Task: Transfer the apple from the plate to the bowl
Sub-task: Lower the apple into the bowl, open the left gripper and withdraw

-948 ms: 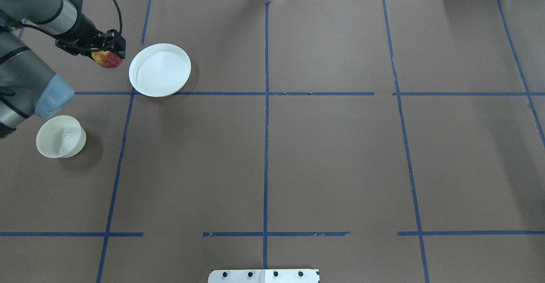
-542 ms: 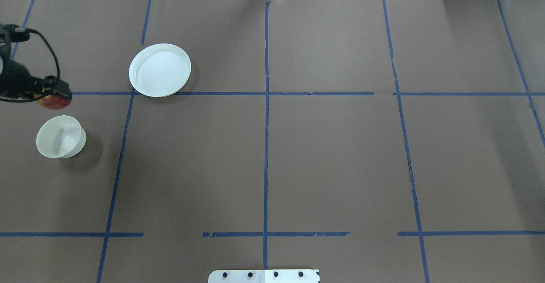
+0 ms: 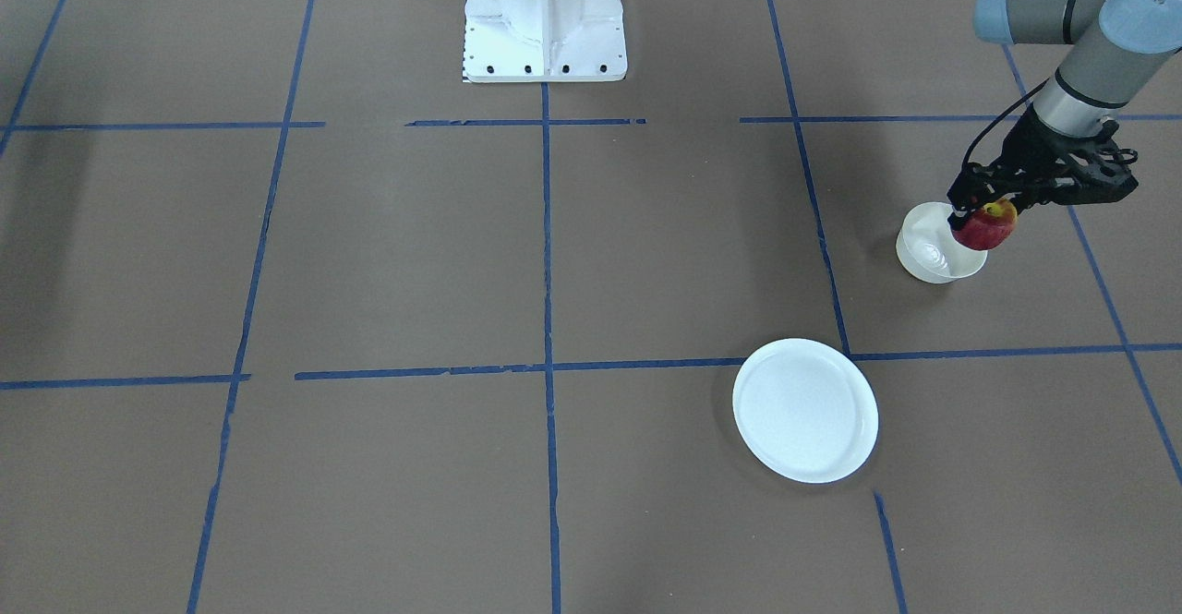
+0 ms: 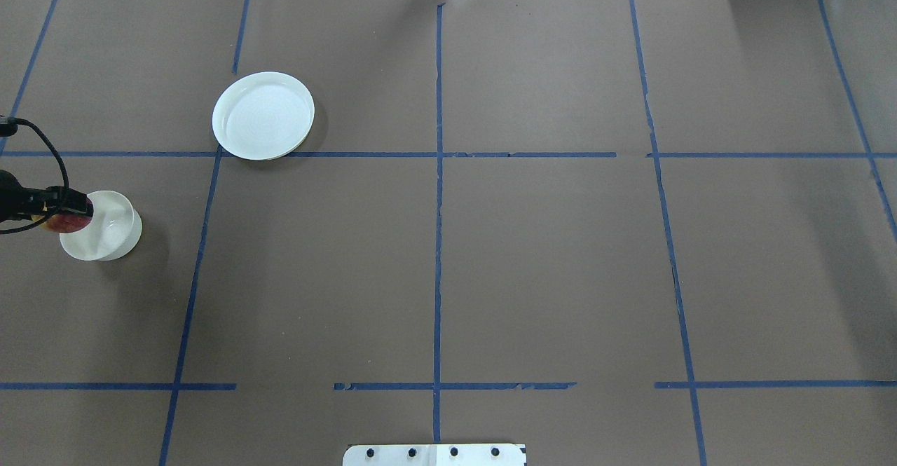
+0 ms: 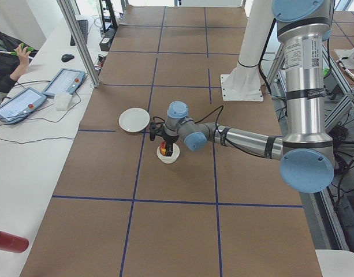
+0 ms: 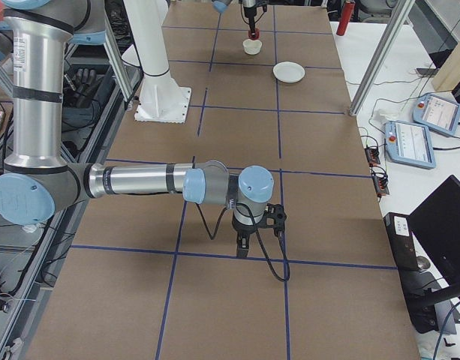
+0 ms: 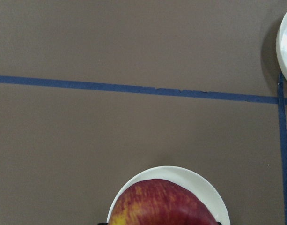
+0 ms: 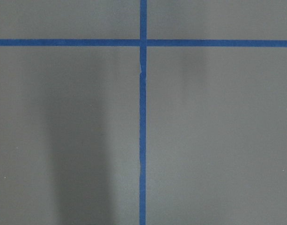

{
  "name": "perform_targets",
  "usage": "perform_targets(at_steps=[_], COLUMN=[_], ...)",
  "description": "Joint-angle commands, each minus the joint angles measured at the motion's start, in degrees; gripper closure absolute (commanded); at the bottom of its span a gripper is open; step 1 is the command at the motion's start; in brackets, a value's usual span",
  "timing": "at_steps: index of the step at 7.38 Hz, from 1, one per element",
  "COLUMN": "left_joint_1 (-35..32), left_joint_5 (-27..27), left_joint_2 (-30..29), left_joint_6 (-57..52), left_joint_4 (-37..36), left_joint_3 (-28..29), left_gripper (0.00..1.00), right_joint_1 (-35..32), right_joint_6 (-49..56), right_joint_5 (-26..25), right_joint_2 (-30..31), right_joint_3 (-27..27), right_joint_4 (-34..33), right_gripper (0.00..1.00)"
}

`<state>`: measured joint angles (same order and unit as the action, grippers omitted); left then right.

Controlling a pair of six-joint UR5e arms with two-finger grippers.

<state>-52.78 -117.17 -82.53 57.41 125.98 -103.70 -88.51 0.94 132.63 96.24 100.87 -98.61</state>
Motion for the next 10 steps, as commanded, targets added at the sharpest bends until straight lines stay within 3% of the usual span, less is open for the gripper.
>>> perform_targets(at_steps=[1,2,3,4,5,9,10], left_joint_1=[2.41,2.51,2.60,2.77,2.77,2.25,1.64], left_joint_5=[0.45,0.45,0.45,0.45,0.45,-0.51,-3.65], left_joint_2=[-0.35,-1.13,-2.01,-2.72,-2.81,-2.72,-2.38], left_joint_6=[1.30,1.21,1.21,1.12,0.60,-4.48,-7.81], left_joint_4=[0.40,0.31,0.40,0.49,0.49,0.67,0.06], left_joint_3=[0.78,1.31,2.10,2.80,3.24,1.94,0.27], left_gripper=[0.91,0.90,0.68,0.25,0.01,0.00,0.00], right_joint_1=[0.00,0.00,0.00,0.00,0.00,-0.09,0.00], right_joint_6=[0.02,-0.06,-0.06,0.02,0.02,-0.06,0.02], right_joint_5=[0.00,0.00,0.00,0.00,0.00,0.00,0.00], right_joint_2=[0.00,0.00,0.00,0.00,0.00,0.00,0.00], right_joint_3=[0.02,0.02,0.02,0.02,0.02,0.02,0.02], right_joint_4=[0.00,0.00,0.00,-0.09,0.00,0.00,0.00], right_gripper=[0.00,0.00,0.00,0.00,0.00,0.00,0.00])
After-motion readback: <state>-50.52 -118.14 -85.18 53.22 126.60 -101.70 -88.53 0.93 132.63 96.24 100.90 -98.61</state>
